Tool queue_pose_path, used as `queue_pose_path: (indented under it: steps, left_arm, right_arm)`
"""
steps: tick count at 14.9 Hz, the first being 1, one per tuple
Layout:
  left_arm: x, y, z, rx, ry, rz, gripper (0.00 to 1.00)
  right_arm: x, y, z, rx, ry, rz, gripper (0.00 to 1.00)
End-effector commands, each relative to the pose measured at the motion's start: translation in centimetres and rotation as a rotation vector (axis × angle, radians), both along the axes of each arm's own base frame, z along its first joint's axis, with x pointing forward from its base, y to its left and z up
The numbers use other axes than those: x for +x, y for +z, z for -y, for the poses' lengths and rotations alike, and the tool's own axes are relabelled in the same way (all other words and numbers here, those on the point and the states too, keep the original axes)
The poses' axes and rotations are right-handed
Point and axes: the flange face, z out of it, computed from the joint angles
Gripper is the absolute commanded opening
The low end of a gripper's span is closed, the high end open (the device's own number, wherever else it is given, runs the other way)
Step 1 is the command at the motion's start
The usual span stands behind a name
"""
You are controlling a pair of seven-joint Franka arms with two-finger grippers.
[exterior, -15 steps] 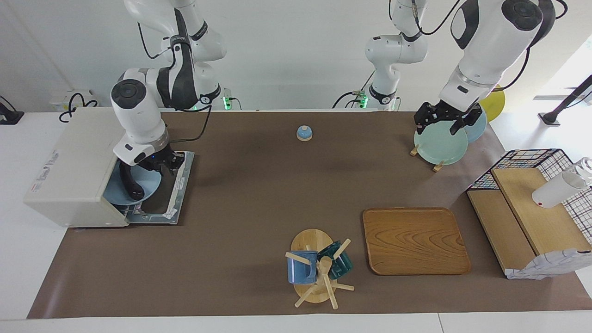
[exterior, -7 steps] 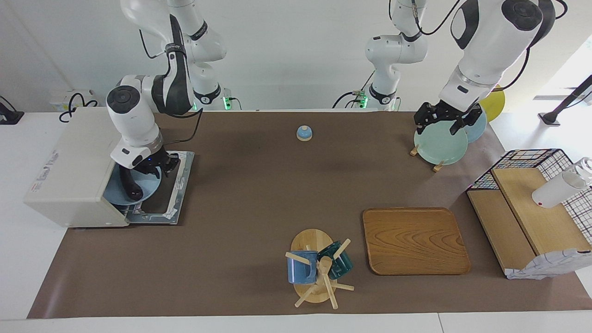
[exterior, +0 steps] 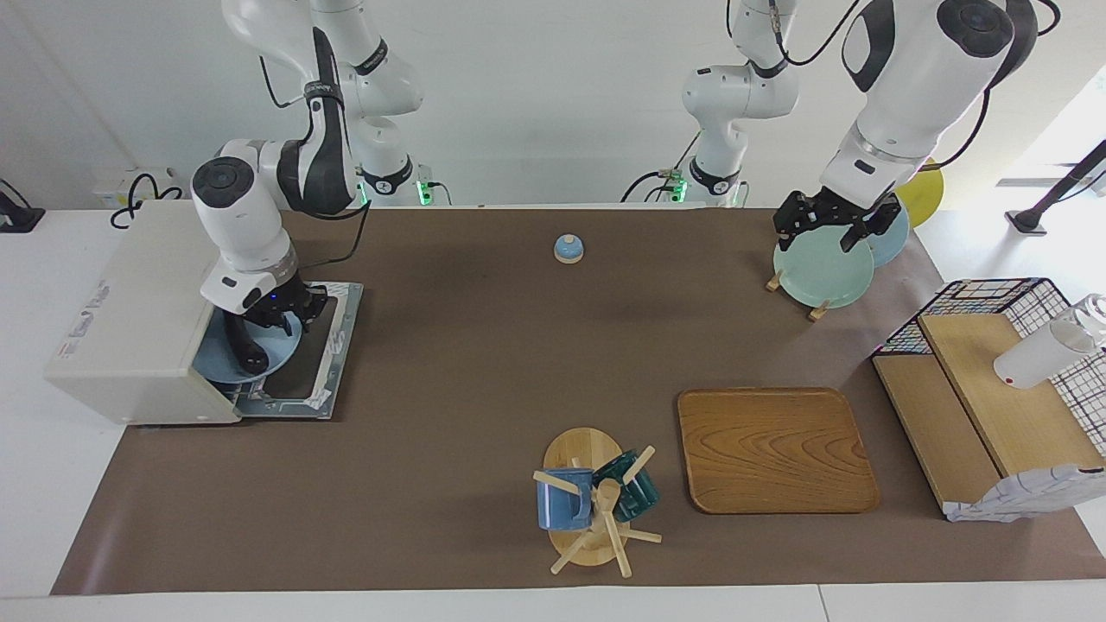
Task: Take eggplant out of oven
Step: 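Grasp the blue plate rim inside the oven with the right gripper, then pull the blue plate with eggplant out of the oven with the right gripper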
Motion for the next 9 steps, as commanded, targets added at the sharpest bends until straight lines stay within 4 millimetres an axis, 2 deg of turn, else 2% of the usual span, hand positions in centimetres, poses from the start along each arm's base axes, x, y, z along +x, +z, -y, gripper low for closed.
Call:
queue_pose_path:
  steps: [1,3,4,5,7,9]
  left_arm:
    - [-0.5,0.4,-0.2,-0.009,0.001,0.000,1.00]
    - [-0.5,0.4,-0.2,-0.009,0.001,0.000,1.00]
    - [-0.5,0.4,-0.2,-0.009,0.001,0.000,1.00]
    - [-0.5,0.5,-0.2,-0.009,0.001,0.001,1.00]
    - [-0.5,0.4,-0.3,-0.009,0.002,0.000,1.00]
    - [-0.5,0.4,-0.2,-0.009,0.001,0.000,1.00]
  right_arm:
    - [-1.3,-0.3,0.3,-0.005,0.024,0.030,0.27]
    - [-1.4,-0.5,0.3,-0.005,0.021,0.029,0.25]
    - [-1.4,-0.5,0.3,-0.005,0.023,0.029,0.16]
    - [-1.5,-0.6,0.3,-0.005,0.024,0.025,0.00]
    - [-1.4,-0.4,0.1,-0.014,0.042,0.024,0.00]
    - [-0.5,0.7,-1.4,-0.045,0.076,0.006,0.00]
